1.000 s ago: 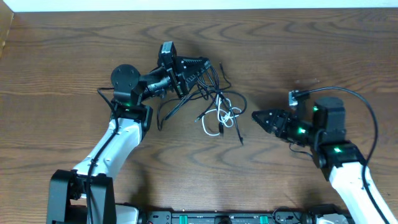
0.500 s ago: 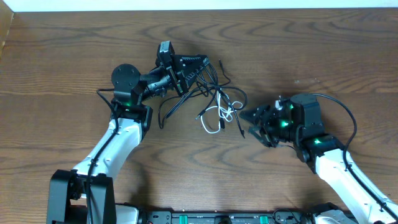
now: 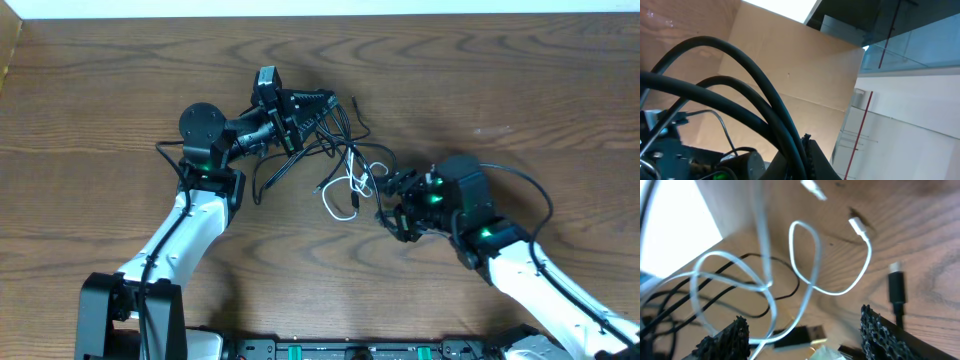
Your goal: Untangle cables
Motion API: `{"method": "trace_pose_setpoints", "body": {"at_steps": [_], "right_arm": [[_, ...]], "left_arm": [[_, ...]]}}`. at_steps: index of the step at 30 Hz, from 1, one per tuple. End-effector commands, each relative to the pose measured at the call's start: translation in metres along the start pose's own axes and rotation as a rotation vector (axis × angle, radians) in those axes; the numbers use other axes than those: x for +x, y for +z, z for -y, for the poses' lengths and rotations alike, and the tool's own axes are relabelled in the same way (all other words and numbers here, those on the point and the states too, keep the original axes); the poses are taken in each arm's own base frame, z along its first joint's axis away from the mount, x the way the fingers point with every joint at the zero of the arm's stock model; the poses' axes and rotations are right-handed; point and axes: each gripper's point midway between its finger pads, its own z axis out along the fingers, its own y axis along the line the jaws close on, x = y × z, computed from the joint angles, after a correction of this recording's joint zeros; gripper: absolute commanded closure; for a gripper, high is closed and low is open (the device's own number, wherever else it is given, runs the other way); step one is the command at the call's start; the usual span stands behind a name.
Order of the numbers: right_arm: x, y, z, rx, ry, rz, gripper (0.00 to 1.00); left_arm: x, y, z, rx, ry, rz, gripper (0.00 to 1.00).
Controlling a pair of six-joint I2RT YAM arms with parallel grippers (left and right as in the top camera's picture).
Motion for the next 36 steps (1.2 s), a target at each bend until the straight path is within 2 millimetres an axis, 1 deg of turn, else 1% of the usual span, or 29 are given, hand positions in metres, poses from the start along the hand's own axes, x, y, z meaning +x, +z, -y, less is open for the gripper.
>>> {"method": "trace_pose_setpoints", "body": {"at_steps": [1, 2, 4, 7, 8, 9, 10, 11, 12, 13, 14, 15, 17, 19, 21, 24, 26, 29, 32, 36], "right_arm": [[-0.010, 0.009, 0.000, 0.005, 0.097, 0.086, 0.35], [-0.013, 0.012, 0.000, -0.001, 0.106, 0.102, 0.37], [-0.014, 0.019, -0.008, -0.036, 0.100, 0.106, 0.42], [-0.005, 0.031, -0.032, -0.136, 0.039, 0.064, 0.41], [-0.003, 0.035, -0.036, -0.157, 0.024, 0.055, 0.41], [-0.001, 0.039, -0.038, -0.171, 0.013, 0.051, 0.43], [-0.001, 0.043, -0.037, -0.173, 0.008, 0.050, 0.49], [-0.002, 0.047, -0.033, -0.160, 0.009, 0.050, 0.57], [-0.002, 0.051, -0.028, -0.142, 0.009, 0.050, 0.69], [-0.003, 0.054, -0.021, -0.119, -0.006, 0.046, 0.79], [-0.004, 0.058, -0.012, -0.083, -0.050, 0.045, 0.92], [-0.006, 0.059, -0.006, -0.060, -0.085, 0.045, 0.99], [-0.010, 0.058, 0.012, 0.016, -0.171, 0.049, 0.99], [-0.015, 0.054, 0.025, 0.073, -0.243, 0.041, 0.99], [-0.022, 0.048, 0.033, 0.113, -0.299, 0.041, 0.99], [-0.042, 0.032, 0.040, 0.159, -0.375, 0.078, 0.99], [-0.060, 0.015, 0.041, 0.182, -0.398, 0.125, 0.99], [-0.092, -0.019, 0.040, 0.194, -0.400, 0.215, 0.99], [-0.121, -0.057, 0.032, 0.169, -0.396, 0.317, 0.99], [-0.155, -0.117, 0.017, 0.092, -0.368, 0.495, 0.99]], "left_arm": [[0.010, -0.001, 0.004, -0.009, 0.034, -0.046, 0.92], [0.012, -0.001, 0.003, -0.014, 0.034, -0.056, 0.92], [0.016, -0.001, 0.001, -0.026, 0.034, -0.079, 0.92], [0.023, 0.002, -0.002, -0.038, 0.032, -0.106, 0.92], [0.025, 0.004, -0.003, -0.041, 0.032, -0.114, 0.92], [0.027, 0.005, -0.004, -0.042, 0.031, -0.119, 0.92], [0.029, 0.006, -0.005, -0.044, 0.030, -0.124, 0.92], [0.030, 0.008, -0.005, -0.046, 0.030, -0.129, 0.92], [0.031, 0.008, -0.006, -0.046, 0.030, -0.131, 0.92], [0.031, 0.008, -0.006, -0.047, 0.030, -0.132, 0.92], [0.032, 0.008, -0.006, -0.048, 0.030, -0.135, 0.92], [0.031, 0.008, -0.006, -0.048, 0.030, -0.133, 0.92], [0.030, 0.007, -0.005, -0.047, 0.031, -0.130, 0.92], [0.029, 0.006, -0.005, -0.046, 0.031, -0.127, 0.92], [0.028, 0.005, -0.004, -0.044, 0.044, -0.123, 0.92], [0.024, 0.002, -0.003, -0.038, 0.086, -0.112, 0.92], [0.022, 0.000, -0.002, -0.035, 0.111, -0.107, 0.92], [0.017, -0.004, 0.000, -0.029, 0.173, -0.094, 0.92], [0.013, -0.010, 0.001, -0.029, 0.256, -0.093, 0.92], [0.011, -0.019, 0.001, -0.036, 0.394, -0.115, 0.92]]}}
